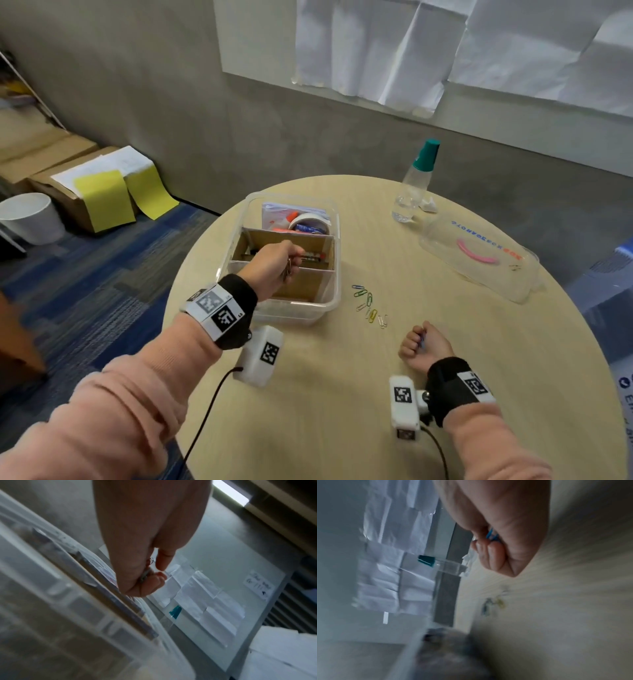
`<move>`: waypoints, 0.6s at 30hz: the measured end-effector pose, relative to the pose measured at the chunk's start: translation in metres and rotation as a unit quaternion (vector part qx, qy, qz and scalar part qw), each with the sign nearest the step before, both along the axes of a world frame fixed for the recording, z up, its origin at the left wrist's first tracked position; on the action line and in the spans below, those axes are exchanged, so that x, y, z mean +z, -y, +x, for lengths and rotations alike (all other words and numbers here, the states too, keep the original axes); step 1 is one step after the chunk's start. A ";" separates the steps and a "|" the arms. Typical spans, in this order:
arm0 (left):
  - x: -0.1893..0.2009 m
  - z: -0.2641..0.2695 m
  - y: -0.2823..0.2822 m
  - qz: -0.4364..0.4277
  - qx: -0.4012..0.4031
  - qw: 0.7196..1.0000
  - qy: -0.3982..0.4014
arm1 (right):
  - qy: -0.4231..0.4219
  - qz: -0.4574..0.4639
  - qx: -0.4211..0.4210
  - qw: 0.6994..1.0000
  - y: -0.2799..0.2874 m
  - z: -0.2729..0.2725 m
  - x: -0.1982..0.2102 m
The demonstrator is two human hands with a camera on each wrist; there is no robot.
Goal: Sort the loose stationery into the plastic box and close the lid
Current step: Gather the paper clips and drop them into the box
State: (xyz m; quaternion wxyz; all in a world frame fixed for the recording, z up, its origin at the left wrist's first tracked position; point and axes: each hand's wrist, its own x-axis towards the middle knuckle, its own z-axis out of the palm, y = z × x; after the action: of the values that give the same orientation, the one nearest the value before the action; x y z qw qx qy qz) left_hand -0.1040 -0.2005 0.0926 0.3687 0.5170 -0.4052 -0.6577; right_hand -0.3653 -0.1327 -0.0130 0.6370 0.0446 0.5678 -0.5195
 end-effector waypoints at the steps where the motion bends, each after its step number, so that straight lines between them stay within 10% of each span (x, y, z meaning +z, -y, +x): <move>1: -0.003 0.000 0.001 -0.011 -0.009 1.000 0.025 | 0.017 -0.017 0.008 1.000 0.006 0.007 0.014; 9: -0.028 0.002 0.001 -0.116 -0.115 0.955 0.246 | -0.025 -0.124 0.207 0.970 0.053 0.086 0.101; 18: -0.050 0.021 -0.003 -0.206 0.128 0.959 0.144 | -0.069 -0.107 0.379 0.916 0.063 0.143 0.098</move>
State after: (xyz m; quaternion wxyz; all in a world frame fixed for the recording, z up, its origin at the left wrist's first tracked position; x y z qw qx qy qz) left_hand -0.0834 -0.1979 0.0426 0.4863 0.5664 -0.5113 -0.4257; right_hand -0.2223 -0.1960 0.0847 0.7463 -0.2785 0.5258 -0.2983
